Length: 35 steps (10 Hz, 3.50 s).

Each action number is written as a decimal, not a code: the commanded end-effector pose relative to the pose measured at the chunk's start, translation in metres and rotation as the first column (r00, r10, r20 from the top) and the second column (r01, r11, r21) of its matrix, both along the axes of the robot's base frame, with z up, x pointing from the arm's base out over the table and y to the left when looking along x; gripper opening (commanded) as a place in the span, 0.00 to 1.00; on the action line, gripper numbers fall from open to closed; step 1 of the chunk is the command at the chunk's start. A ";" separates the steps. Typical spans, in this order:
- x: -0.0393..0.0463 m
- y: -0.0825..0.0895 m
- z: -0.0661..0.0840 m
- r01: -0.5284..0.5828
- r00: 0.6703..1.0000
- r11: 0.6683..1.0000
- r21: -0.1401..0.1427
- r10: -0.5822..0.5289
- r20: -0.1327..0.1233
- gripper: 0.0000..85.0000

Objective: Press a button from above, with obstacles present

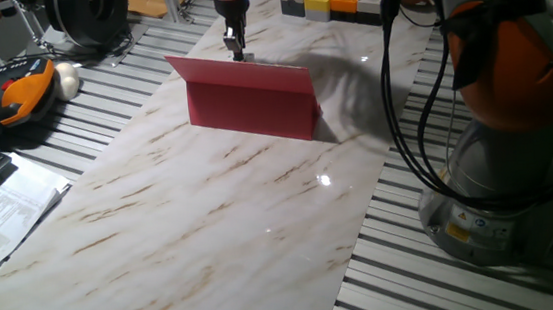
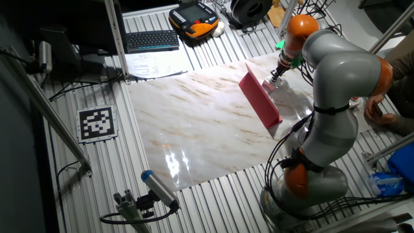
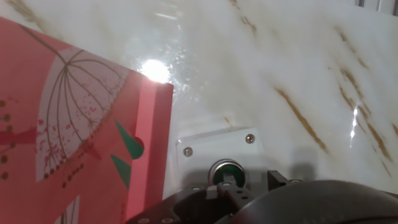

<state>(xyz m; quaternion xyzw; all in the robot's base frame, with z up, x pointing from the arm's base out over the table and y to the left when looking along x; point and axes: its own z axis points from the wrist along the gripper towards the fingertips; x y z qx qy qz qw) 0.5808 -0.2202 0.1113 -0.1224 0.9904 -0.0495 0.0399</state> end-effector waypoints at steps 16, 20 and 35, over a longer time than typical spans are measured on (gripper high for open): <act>-0.0014 0.002 0.031 0.022 0.999 1.000 -0.013 -0.022 -0.030 0.60; -0.0046 0.015 0.066 0.029 0.998 0.999 -0.013 -0.030 -0.059 0.00; -0.0645 0.083 0.127 0.205 0.978 0.979 -0.013 -0.205 -0.025 0.00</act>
